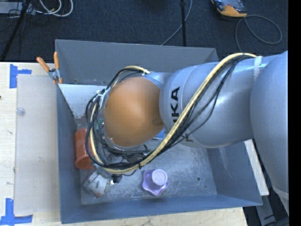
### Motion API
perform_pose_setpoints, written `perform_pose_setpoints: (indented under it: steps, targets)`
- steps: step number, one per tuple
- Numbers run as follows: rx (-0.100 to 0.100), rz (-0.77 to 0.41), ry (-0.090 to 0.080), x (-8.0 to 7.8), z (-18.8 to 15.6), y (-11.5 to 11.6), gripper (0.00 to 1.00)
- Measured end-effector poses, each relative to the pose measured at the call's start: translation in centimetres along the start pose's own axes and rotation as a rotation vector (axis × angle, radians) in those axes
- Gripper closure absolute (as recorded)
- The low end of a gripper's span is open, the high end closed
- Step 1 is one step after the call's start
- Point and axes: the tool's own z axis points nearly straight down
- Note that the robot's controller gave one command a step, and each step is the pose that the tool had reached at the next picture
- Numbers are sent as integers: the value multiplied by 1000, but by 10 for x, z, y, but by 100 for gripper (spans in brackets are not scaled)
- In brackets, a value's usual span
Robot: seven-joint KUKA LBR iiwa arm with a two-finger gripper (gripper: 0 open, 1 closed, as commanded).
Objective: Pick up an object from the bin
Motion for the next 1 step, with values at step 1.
perform_pose_setpoints:
  steps: [1]
  targets:
    - [0,1,1,0,-8,0,100]
